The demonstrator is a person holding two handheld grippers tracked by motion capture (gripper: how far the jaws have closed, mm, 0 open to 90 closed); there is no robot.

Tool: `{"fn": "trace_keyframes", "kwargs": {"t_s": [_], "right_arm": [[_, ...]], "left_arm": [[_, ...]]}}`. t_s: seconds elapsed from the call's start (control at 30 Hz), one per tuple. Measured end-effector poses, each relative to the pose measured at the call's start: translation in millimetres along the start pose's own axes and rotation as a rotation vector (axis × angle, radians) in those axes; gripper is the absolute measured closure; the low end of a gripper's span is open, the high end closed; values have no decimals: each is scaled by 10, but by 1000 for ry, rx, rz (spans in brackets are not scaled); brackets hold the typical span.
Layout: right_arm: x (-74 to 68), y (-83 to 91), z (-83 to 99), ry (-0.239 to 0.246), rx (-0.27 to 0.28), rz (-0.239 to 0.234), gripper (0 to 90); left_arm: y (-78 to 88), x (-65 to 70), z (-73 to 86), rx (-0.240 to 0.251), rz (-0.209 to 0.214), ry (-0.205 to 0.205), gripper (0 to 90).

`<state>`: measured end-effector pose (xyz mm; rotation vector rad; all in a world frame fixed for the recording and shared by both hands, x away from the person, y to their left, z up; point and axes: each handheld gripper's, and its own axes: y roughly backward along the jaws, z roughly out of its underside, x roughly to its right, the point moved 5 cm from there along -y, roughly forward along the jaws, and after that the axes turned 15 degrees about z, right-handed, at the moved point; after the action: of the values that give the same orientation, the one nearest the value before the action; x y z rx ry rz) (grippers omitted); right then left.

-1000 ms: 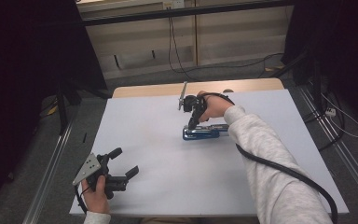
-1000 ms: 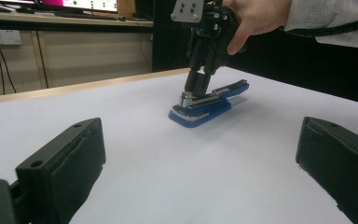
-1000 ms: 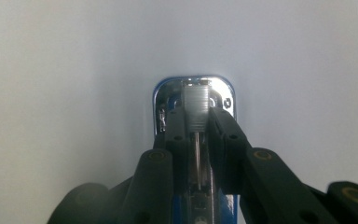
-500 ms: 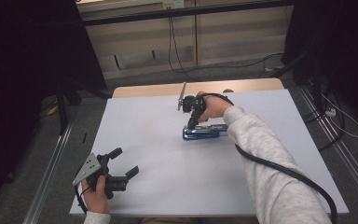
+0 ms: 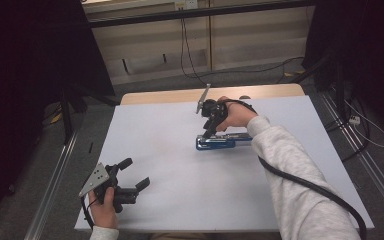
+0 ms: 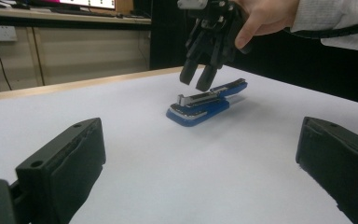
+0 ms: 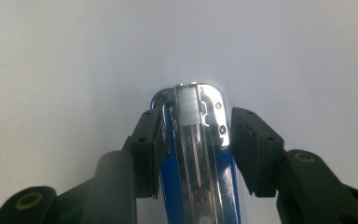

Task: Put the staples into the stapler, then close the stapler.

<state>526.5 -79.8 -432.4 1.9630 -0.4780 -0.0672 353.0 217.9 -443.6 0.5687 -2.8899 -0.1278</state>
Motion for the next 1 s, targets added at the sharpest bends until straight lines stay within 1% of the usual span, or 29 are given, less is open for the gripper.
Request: {"fn": "trace_keyframes", "kwargs": {"t_s": [0.03,0.07,0.1,0.13,0.17,0.2,0.23,0.27,0.3,0.33,0.37,0.4,0.43,0.47,0.5,0.53,0.6,0.67,0.7,0.73,0.83,0.87,0.9,0.93,0.97,1.0], "right_arm": [[0,0,0,0,0,0,542],[6,16,26,-12,12,1,513],[20,51,107,-55,40,8,490],[20,51,107,-55,40,8,490],[34,76,199,-79,65,19,446],[41,86,242,-107,82,19,430],[41,86,242,-107,82,19,430],[48,95,292,-125,86,23,419],[50,99,339,-127,95,32,395],[53,117,420,-166,116,40,360],[53,117,420,-166,116,40,360],[56,126,461,-177,121,44,349],[59,137,502,-197,125,52,330],[67,150,576,-223,142,58,300],[67,150,576,-223,142,58,300],[65,166,649,-239,147,73,279],[63,174,682,-245,154,72,268],[56,196,751,-267,144,86,224],[59,222,812,-284,156,96,203],[57,233,838,-299,161,103,196],[41,260,889,-307,167,105,190],[33,277,940,-318,170,114,173],[33,277,940,-318,170,114,173],[30,292,1002,-325,164,132,170],[30,292,1002,-325,164,132,170],[8,304,1054,-341,171,131,167]], "left_arm": [[0,0,0,0,0,0,13],[-15,-2,-3,-1,3,1,13],[-41,-3,-17,-16,9,0,13],[-41,-3,-17,-16,9,0,13],[-76,4,-42,-21,16,6,14],[-76,4,-42,-21,16,6,13],[-96,7,-49,-28,23,15,13],[-122,8,-57,-28,31,16,14],[-151,11,-60,-36,40,21,14],[-181,13,-59,-42,45,33,14],[-211,8,-60,-42,54,34,14],[-235,6,-58,-47,62,41,13],[-260,0,-55,-50,63,45,13],[-280,-6,-52,-58,65,49,14],[-300,-10,-50,-63,65,53,14],[-342,-13,-48,-74,73,53,14],[-363,-11,-48,-78,76,58,14],[-403,-18,-49,-85,84,55,14],[-446,-24,-45,-93,86,62,15],[-464,-27,-45,-99,91,62,16],[-507,-36,-45,-110,97,70,16],[-546,-39,-48,-114,95,70,16],[-546,-39,-48,-114,95,70,17],[-584,-50,-50,-120,93,69,18],[-584,-50,-50,-120,93,69,18],[-618,-61,-58,-127,87,65,18]]}}
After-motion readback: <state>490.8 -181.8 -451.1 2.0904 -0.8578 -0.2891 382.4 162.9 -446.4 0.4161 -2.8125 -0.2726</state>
